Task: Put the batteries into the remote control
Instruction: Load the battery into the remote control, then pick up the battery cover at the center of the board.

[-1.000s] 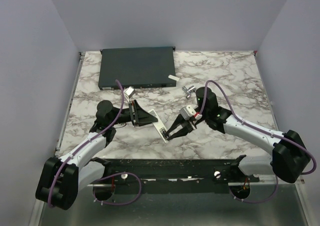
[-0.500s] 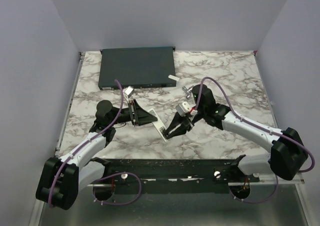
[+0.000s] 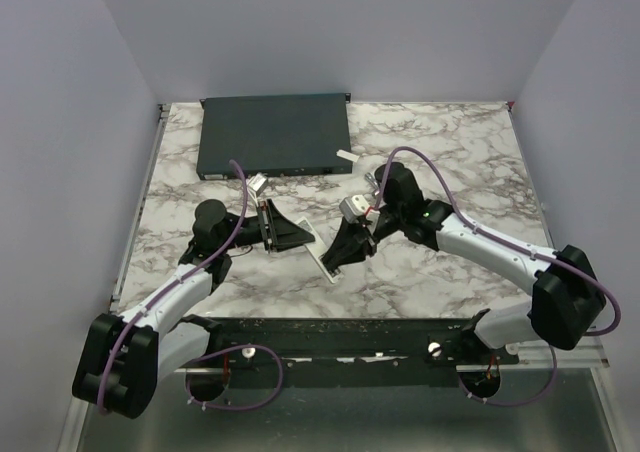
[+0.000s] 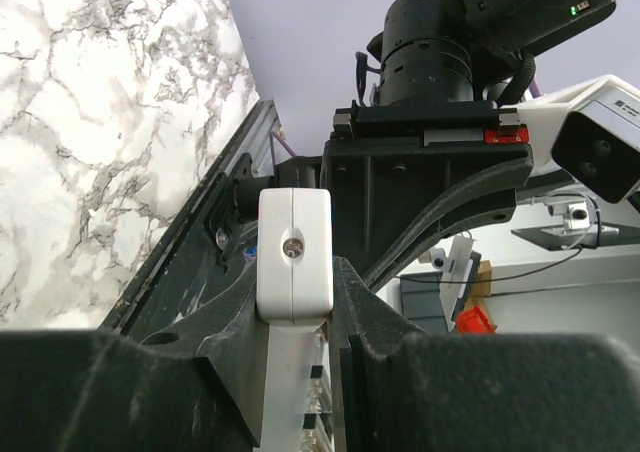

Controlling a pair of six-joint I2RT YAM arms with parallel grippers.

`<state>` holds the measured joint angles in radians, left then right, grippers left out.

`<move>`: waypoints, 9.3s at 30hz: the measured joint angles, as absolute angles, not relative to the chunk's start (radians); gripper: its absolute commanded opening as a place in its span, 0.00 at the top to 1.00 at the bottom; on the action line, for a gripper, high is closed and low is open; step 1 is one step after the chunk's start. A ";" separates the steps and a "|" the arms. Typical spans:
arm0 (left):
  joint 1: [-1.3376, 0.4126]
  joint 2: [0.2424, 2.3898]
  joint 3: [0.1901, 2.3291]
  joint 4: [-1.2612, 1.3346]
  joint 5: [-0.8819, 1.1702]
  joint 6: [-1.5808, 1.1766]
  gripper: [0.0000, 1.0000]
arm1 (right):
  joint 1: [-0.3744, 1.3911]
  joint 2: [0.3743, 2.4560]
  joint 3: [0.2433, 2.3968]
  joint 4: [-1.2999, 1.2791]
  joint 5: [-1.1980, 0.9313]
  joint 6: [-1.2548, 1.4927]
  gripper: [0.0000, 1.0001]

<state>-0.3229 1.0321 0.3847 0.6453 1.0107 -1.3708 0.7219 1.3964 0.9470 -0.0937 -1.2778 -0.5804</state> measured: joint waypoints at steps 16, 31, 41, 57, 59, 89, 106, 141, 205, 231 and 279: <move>-0.323 1.039 0.385 0.627 1.007 -1.354 1.00 | 0.724 1.400 0.951 -0.117 -1.263 -0.593 0.75; -0.331 1.049 0.385 0.679 1.021 -1.404 1.00 | 0.722 1.345 0.933 -0.038 -1.254 -0.471 0.75; -0.336 1.049 0.385 0.691 1.034 -1.411 1.00 | 0.719 1.256 0.846 0.208 -1.249 -0.274 0.71; -0.336 1.049 0.406 0.656 1.034 -1.369 1.00 | 0.719 0.878 0.653 0.287 -0.673 0.344 0.34; -0.336 1.049 0.418 0.649 1.034 -1.359 1.00 | 0.719 0.854 0.665 0.212 -0.587 0.422 0.32; -0.336 1.049 0.450 0.623 1.034 -1.340 1.00 | 0.718 1.033 0.669 -0.025 -0.705 0.745 0.28; -0.336 1.047 0.450 0.622 1.034 -1.340 1.00 | 0.718 1.060 0.665 0.062 -0.741 0.773 0.42; -0.336 1.040 0.450 0.610 1.034 -1.339 1.00 | 0.718 1.100 0.636 0.164 -0.812 0.816 0.72; -0.336 1.015 0.450 0.536 1.003 -1.295 1.00 | 0.719 1.118 0.699 0.160 -0.689 0.749 0.25; -0.293 0.781 0.321 0.574 0.534 -1.415 1.00 | 0.694 0.960 0.525 0.274 0.083 0.995 0.24; -0.196 0.675 0.393 0.274 0.588 -1.266 1.00 | 0.313 2.020 1.053 0.590 -0.218 0.953 0.34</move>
<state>-0.1963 0.6746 0.3935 0.2745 0.5884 -1.2663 0.3130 2.0197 1.0527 0.5903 -0.2184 0.9535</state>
